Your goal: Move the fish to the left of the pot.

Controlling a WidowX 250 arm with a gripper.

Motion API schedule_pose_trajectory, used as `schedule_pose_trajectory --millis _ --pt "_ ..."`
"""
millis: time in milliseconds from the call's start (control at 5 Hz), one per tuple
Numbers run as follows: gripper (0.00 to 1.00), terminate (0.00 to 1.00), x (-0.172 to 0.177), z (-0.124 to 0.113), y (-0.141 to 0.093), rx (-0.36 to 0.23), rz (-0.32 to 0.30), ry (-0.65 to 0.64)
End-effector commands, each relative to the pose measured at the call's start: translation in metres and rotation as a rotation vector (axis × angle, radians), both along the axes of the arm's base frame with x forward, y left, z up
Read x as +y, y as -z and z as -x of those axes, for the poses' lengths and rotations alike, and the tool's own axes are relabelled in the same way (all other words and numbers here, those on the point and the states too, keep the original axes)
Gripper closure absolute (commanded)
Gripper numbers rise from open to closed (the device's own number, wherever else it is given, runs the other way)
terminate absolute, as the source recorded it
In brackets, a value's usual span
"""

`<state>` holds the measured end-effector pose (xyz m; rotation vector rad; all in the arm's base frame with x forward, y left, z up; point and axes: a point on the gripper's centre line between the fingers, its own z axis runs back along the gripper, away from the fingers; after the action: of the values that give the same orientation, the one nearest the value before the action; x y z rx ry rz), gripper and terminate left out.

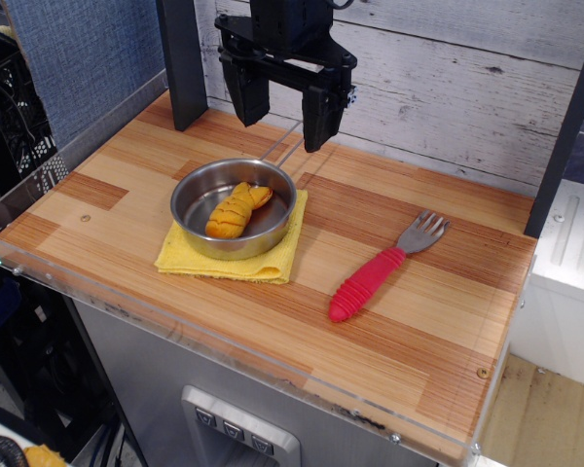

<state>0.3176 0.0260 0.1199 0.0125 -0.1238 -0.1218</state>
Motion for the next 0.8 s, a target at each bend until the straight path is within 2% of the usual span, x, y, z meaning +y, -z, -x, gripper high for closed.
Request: schedule_pose_trajectory --millis 0,200,400,600 --pt "0.0 0.0 0.0 0.0 0.0 0.0 0.0 0.0" --pt "0.0 0.0 0.027 -0.005 0.01 0.03 0.0 -0.057" --pt "0.0 0.0 0.077 -0.013 0.03 0.093 0.031 -0.143" --pt "0.0 0.0 0.11 -0.013 0.042 0.125 0.031 -0.212"
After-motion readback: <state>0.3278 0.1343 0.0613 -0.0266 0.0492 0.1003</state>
